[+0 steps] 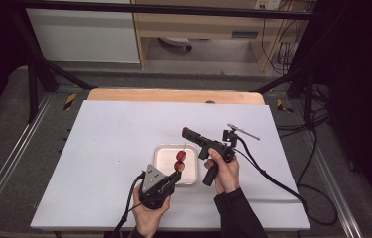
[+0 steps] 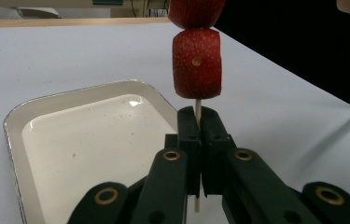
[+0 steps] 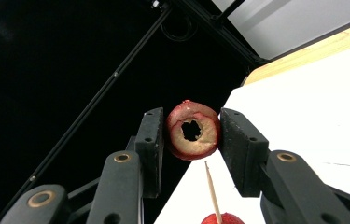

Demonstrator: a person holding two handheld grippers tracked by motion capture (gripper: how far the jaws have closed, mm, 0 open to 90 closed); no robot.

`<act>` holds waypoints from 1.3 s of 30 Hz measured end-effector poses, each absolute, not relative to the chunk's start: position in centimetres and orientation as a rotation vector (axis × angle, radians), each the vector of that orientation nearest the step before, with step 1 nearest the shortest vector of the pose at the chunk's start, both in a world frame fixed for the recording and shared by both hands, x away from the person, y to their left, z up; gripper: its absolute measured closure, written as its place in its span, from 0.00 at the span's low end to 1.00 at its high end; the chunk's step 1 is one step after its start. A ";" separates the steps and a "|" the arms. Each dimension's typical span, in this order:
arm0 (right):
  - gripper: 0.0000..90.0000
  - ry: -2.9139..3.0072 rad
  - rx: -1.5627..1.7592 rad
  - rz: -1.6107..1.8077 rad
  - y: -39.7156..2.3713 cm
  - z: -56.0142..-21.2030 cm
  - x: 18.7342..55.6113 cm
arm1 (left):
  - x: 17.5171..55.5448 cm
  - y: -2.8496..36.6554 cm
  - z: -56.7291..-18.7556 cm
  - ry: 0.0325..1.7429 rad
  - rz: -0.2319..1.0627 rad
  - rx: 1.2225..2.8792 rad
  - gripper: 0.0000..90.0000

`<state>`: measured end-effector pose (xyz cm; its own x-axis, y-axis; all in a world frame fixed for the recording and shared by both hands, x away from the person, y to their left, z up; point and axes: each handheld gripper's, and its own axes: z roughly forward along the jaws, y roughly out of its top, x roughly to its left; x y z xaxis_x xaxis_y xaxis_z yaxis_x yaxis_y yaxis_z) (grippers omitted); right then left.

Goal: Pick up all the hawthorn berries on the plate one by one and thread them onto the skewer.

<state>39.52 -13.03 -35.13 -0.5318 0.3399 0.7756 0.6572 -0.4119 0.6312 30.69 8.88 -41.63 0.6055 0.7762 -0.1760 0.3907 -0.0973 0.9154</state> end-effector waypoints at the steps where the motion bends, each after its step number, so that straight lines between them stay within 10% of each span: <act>1: 0.68 -1.555 -1.378 -2.042 -13.0 -35.1 39.5 | 30.7 8.9 -41.6 0.969 0.428 1.710 0.98; 39: 0.68 -1.371 -1.383 -2.040 -13.6 -33.3 39.0 | 30.0 9.1 -41.6 0.934 0.433 1.672 0.98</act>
